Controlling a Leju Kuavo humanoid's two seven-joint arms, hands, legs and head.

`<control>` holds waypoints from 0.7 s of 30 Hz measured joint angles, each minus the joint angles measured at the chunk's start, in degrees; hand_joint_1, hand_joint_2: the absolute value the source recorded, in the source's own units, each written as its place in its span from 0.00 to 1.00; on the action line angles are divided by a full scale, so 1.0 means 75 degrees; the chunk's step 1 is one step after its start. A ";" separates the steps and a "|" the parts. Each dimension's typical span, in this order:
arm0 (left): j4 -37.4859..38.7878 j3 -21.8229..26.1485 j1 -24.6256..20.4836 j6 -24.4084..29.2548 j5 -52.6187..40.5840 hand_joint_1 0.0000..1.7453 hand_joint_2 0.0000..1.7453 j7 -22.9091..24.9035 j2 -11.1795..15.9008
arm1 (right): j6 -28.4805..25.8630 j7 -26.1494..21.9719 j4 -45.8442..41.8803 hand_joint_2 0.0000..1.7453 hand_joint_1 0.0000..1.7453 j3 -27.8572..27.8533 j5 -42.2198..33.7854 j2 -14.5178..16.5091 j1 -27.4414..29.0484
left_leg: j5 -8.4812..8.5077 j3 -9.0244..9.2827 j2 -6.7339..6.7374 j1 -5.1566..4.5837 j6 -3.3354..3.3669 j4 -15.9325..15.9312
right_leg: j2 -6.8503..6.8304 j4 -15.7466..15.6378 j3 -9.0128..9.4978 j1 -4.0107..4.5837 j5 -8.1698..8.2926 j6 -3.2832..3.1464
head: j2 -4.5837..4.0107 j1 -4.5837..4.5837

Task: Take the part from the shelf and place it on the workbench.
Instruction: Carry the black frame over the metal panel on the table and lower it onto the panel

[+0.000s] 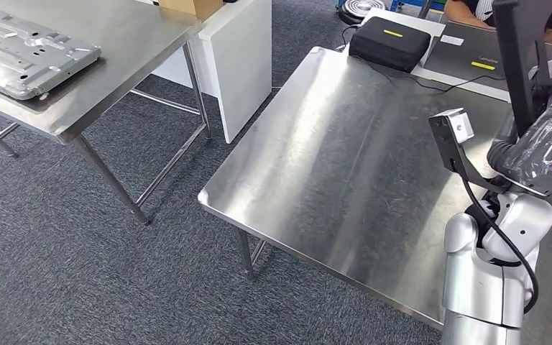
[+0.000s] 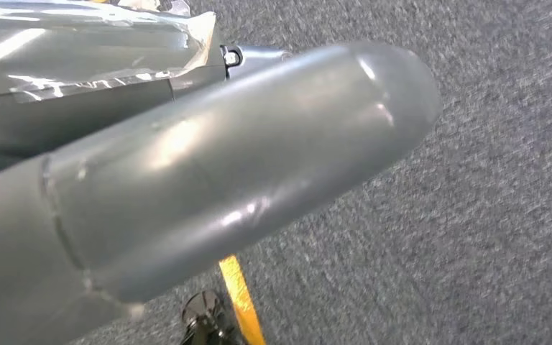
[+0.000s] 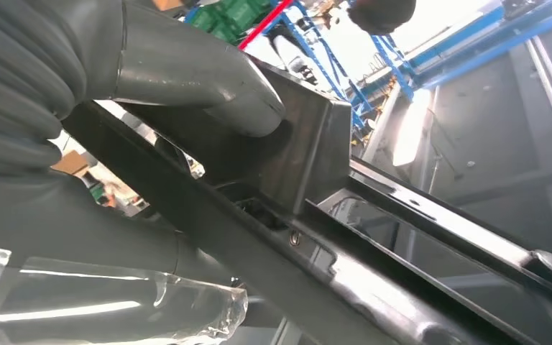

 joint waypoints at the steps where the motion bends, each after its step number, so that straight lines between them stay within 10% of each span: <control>1: 0.0000 0.0003 -0.0007 0.0012 0.0002 0.00 0.00 0.0005 -0.0005 | -0.0004 0.0118 0.0039 1.00 1.00 0.0048 0.0000 -0.0059 -0.0015 | 0.0027 0.0034 0.0086 0.0011 0.0055 -0.0062 | -0.0082 0.0076 -0.0056 0.0013 -0.0043 0.0029 | 0.0000 0.0014; 7: -0.0001 0.0046 -0.0018 -0.0021 0.0047 0.00 0.00 0.0013 -0.0022 | -0.0019 0.0680 0.0387 1.00 1.00 0.0449 0.0000 -0.0413 -0.0099 | 0.0054 0.0096 0.0672 0.0015 0.0179 -0.0181 | -0.0726 0.2125 -0.1137 0.0025 -0.0751 0.0100 | 0.0000 0.0124; 10: 0.0000 0.0056 -0.0025 -0.0054 0.0047 0.00 0.00 0.0016 -0.0043 | -0.0019 0.0858 0.0484 1.00 1.00 0.0571 0.0000 -0.0545 -0.0102 | 0.0024 0.0127 0.0897 0.0002 0.0136 -0.0172 | -0.1053 0.0716 -0.0409 0.0004 -0.0199 0.0265 | 0.0000 0.0133; 13: 0.0001 0.0060 -0.0028 -0.0079 0.0045 0.00 0.00 0.0043 -0.0050 | -0.0019 0.0965 0.0563 1.00 1.00 0.0694 0.0000 -0.0627 -0.0134 | -0.0034 0.0172 0.1095 -0.0061 0.0019 -0.0150 | -0.1331 -0.0140 0.0066 0.0066 0.0082 0.0155 | 0.0000 0.0128; 15: 0.0001 0.0064 -0.0036 -0.0117 0.0030 0.00 0.00 0.0055 -0.0050 | -0.0019 0.1061 0.0651 1.00 1.00 0.0763 0.0000 -0.0686 -0.0151 | -0.0068 0.0195 0.1210 -0.0041 -0.0067 -0.0137 | -0.1145 -0.0136 0.0053 0.0060 0.0125 0.0051 | 0.0000 0.0120; 18: 0.0001 0.0066 -0.0042 -0.0205 -0.0010 0.00 0.00 0.0027 -0.0049 | -0.0020 0.1331 0.0839 1.00 1.00 0.0903 0.0000 -0.0775 -0.0221 | -0.0487 -0.0030 0.0801 0.0025 -0.0197 0.0449 | -0.0908 -0.0168 0.0064 -0.0003 0.0172 -0.0079 | 0.0000 0.0081; 21: 0.0001 0.0067 -0.0028 -0.0266 -0.0005 0.00 0.00 -0.0009 -0.0049 | -0.0020 0.1451 0.1040 1.00 1.00 0.1052 0.0000 -0.0815 -0.0240 | -0.1158 -0.0739 0.0492 0.0033 -0.0241 0.1943 | -0.0649 -0.0153 0.0047 0.0017 0.0176 -0.0133 | 0.0000 0.0047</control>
